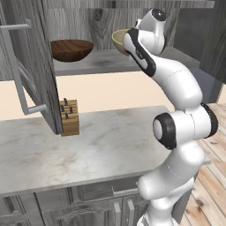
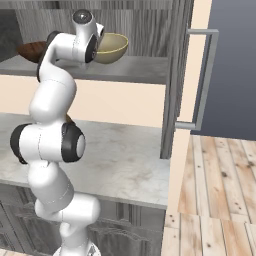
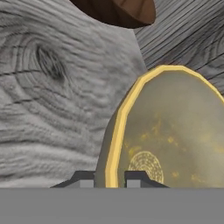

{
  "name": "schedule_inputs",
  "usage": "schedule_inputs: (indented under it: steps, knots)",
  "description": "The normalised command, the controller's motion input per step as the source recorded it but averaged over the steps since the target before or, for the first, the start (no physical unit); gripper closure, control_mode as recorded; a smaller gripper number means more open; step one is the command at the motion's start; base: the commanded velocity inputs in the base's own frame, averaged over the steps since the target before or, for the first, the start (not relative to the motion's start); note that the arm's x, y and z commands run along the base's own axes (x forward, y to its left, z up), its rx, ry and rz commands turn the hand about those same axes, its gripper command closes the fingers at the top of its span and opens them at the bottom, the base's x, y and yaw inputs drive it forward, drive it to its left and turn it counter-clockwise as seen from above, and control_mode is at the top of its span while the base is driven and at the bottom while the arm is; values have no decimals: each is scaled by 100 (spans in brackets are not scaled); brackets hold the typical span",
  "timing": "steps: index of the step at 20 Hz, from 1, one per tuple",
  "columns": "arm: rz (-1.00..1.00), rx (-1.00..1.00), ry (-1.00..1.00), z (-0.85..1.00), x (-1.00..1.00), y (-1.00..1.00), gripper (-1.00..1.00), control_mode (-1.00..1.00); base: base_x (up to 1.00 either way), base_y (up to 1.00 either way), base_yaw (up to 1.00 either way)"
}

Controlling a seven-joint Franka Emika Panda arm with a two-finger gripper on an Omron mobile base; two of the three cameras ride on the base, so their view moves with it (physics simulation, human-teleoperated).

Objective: Open the cabinet. Pick the bowls from the counter and place them in the cabinet. Then close the cabinet.

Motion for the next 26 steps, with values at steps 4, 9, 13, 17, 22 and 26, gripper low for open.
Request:
schedule_inputs:
  steps: [4, 9, 13, 17, 22, 26]
  knots:
    - [0, -1, 1, -38, 5, 0, 100, -100, 0, 0, 0]
    - [1, 0, 0, -36, 0, 0, -100, -100, 0, 0, 0]
    - [1, 0, 0, -17, 1, 0, -100, -100, 0, 0, 0]
    - [0, 0, 0, 2, 0, 0, -100, -100, 0, 0, 0]
    - [0, 0, 0, 30, 0, 0, -100, -100, 0, 0, 0]
    - [0, 0, -1, 38, 1, 0, -100, -100, 0, 0, 0]
